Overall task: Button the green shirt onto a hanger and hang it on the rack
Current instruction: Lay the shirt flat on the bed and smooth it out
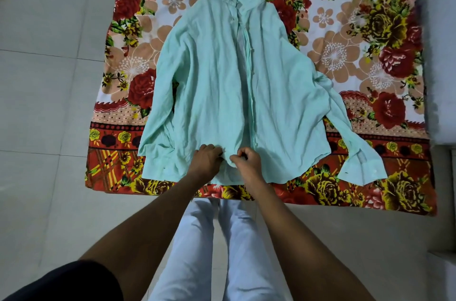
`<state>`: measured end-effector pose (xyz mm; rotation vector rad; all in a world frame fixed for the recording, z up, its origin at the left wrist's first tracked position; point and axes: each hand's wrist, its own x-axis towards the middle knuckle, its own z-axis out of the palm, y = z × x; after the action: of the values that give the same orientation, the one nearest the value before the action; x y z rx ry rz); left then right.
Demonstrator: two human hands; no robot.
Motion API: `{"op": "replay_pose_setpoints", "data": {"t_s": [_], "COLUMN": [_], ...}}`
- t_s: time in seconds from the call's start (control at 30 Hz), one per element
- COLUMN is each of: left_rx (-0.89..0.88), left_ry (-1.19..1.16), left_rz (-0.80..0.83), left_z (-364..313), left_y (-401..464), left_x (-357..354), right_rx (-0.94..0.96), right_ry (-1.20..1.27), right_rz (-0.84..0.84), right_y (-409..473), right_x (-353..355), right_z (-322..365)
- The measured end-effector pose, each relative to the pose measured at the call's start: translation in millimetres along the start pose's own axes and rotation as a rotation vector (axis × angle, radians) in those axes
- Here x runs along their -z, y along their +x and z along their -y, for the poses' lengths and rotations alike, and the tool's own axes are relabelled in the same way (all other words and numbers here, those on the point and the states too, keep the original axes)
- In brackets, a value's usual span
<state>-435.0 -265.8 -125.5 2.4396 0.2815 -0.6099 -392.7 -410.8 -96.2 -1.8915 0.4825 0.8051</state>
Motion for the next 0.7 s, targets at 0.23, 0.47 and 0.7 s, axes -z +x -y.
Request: {"op": "replay_pose_setpoints", "data": {"t_s": [0.23, 0.47, 0.7], "left_rx": [-0.012, 0.057, 0.110], "left_ry": [-0.110, 0.046, 0.341], "left_rz": [-0.035, 0.005, 0.172], "left_z": [25, 27, 12], "left_y": [-16, -26, -16], "left_x": [18, 17, 24], "right_rx": [-0.041, 0.758, 0.661], "right_ry": [0.270, -0.376, -0.863], "right_rz": [-0.071, -0.163, -0.142], "right_y": [5, -20, -21], "right_x": [-4, -1, 3], "right_z": [6, 4, -35]}}
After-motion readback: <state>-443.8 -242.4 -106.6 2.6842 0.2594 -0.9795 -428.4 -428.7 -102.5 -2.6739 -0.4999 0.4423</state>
